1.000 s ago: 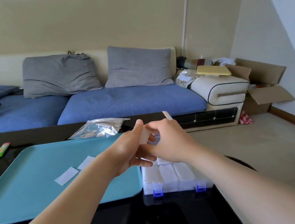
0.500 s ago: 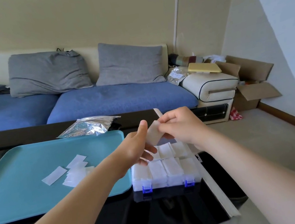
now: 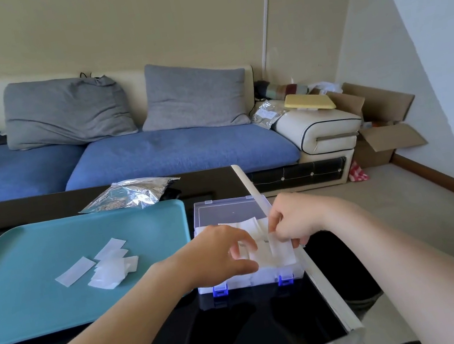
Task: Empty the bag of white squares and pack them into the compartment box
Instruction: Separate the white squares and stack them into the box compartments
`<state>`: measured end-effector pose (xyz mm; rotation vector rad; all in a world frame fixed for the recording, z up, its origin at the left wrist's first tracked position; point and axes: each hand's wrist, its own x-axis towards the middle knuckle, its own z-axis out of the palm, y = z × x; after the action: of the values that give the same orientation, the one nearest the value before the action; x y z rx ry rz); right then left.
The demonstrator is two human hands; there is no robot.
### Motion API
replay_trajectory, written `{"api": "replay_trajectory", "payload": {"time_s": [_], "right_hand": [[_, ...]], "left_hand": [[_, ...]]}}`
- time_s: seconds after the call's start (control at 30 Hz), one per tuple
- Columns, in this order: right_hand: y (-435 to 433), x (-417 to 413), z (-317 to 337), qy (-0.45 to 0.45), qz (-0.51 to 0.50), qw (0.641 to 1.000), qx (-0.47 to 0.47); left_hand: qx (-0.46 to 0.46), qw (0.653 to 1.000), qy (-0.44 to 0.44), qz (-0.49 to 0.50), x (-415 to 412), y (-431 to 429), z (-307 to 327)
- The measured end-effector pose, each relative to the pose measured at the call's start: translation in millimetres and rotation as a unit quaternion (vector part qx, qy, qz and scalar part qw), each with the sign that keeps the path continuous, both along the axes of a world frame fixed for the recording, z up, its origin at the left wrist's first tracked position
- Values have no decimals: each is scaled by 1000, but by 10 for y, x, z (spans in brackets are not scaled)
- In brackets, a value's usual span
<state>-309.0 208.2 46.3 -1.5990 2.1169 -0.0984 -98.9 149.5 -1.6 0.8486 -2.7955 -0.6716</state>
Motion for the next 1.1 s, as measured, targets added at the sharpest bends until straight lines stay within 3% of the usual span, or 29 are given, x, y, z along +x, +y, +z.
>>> {"api": "replay_trajectory", "payload": {"time_s": [0.27, 0.4, 0.53, 0.63, 0.7, 0.8, 1.1], "right_hand": [[-5, -43, -93, 15, 16, 1000, -12], [-16, 40, -98, 132, 42, 990, -37], [-67, 165, -88, 181, 70, 979, -57], [-151, 299, -39, 161, 73, 980, -89], [-218, 449, 1, 144, 68, 980, -118], [-345, 754, 10, 120, 90, 976, -159], [-803, 1715, -219, 104, 205, 964, -133]], "left_hand": [[-39, 999, -26, -17, -15, 2, -39], [-6, 1000, -21, -7, -8, -6, -37], [51, 997, 25, 47, 13, -71, 60], [23, 992, 26, 122, 95, -182, 161], [-18, 983, -4, 181, 218, -295, 178], [-71, 956, -116, 260, 504, -451, 193], [-38, 874, -291, 388, 1213, -878, 97]]}}
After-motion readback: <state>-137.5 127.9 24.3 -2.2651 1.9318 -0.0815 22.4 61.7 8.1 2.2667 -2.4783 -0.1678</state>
